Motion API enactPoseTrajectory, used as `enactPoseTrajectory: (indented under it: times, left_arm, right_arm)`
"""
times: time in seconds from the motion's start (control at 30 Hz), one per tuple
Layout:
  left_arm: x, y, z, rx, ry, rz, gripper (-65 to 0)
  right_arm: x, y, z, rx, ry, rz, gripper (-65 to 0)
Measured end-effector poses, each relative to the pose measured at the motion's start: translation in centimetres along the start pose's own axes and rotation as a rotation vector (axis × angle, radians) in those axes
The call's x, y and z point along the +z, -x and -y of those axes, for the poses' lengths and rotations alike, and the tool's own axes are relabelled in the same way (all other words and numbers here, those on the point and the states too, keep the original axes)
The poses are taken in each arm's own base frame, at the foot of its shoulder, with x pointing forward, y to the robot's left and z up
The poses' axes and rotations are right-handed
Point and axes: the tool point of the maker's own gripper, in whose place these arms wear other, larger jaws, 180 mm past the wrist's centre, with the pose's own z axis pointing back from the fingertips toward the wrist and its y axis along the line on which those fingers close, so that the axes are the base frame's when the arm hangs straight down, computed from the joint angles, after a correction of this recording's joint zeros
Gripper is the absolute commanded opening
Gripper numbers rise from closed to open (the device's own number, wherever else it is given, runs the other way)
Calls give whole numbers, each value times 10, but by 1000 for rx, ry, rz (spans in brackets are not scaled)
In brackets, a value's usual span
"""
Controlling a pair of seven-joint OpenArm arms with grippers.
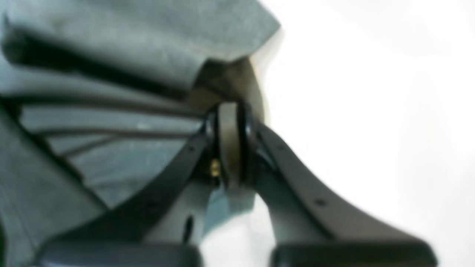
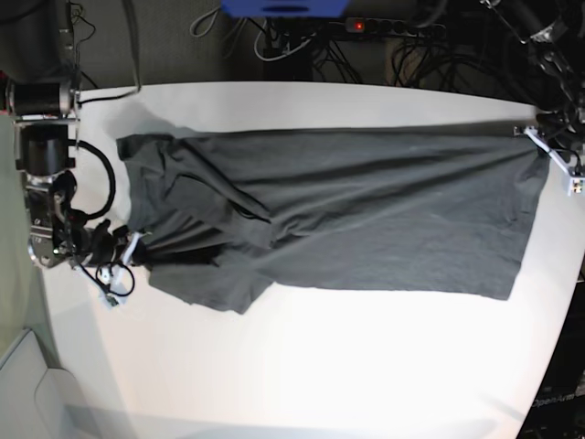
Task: Layout the t-shirt on the table in an organized manner, then fold the t-shirt properly
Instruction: 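Drag the shirt corner with the right gripper along the table edge, then regrasp the shirt corner with the right gripper and pull it taut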
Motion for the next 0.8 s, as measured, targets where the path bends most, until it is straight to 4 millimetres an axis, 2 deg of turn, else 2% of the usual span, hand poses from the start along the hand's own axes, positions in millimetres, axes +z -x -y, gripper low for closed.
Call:
enactPoseTrajectory:
  times: [0.07, 0.13, 0.2, 0.3, 0.37, 0.47, 0.63, 0.73, 0.8]
  left_arm:
    - [0, 0, 1, 3, 3, 2, -644]
    - [0, 0, 1, 2, 1, 0, -644]
    - [0, 0, 1, 2, 3, 3, -644]
    - [0, -1, 1, 2, 3, 4, -644]
    - [0, -1, 1, 3, 1, 2, -644]
    - [0, -2, 1, 4, 2, 6, -644]
    - [-1, -4, 3, 6, 5, 11, -644]
    - [-1, -4, 3, 7, 6, 10, -644]
    - [-1, -3, 4, 9, 7, 10, -644]
  right_arm:
    - [12, 8, -8, 72, 26, -50, -520]
    - [33, 7, -16, 117, 57, -30, -477]
    - [62, -2, -15, 161, 141, -3, -436]
    - [104, -24, -32, 218, 205, 100, -379]
    - [121, -17, -45, 237, 236, 98, -358]
    - [130, 16, -65, 239, 245, 29, -349]
    - [123, 40, -100, 210, 172, 17, -348]
    - [120, 60, -107, 194, 150, -31, -348]
    - [119, 62, -109, 185, 153, -32, -348]
